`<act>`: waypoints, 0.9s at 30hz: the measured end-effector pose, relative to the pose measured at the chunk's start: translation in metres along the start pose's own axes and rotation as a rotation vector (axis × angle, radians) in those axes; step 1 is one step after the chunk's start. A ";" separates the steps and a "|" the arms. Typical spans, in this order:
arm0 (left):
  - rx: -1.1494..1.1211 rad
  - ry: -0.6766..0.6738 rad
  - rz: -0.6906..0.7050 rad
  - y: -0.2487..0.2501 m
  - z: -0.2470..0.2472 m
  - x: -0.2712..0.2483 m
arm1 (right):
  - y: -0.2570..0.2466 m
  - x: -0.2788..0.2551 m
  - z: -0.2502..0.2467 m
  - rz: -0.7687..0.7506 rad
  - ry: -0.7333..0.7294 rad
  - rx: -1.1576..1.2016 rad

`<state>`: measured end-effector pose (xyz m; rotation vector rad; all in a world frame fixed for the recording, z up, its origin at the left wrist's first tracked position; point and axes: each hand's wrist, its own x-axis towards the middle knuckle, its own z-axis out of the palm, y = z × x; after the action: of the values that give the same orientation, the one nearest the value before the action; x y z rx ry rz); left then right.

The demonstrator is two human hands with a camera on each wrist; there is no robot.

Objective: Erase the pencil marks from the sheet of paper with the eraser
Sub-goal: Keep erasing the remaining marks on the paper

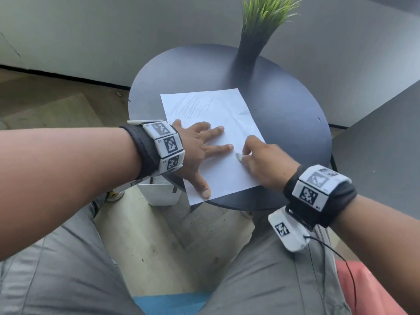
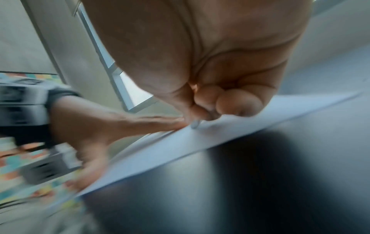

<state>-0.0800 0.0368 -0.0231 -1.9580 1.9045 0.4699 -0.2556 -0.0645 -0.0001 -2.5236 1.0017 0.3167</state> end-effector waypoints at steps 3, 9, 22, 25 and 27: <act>-0.001 -0.001 0.001 0.001 0.001 0.000 | -0.021 -0.026 0.028 -0.224 -0.170 -0.073; -0.001 -0.031 0.007 0.002 -0.002 -0.001 | 0.010 0.009 -0.004 0.017 -0.005 -0.014; -0.138 0.075 0.104 -0.014 -0.015 -0.016 | 0.050 0.034 -0.048 -0.064 -0.017 0.234; -0.108 0.161 0.030 -0.005 -0.032 0.006 | 0.049 0.046 -0.053 -0.083 -0.019 0.193; -0.081 0.155 -0.016 0.003 -0.040 0.021 | 0.044 0.054 -0.050 -0.117 0.007 0.139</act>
<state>-0.0832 -0.0005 0.0018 -2.1155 1.9903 0.4065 -0.2443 -0.1489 0.0130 -2.4462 0.8442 0.1966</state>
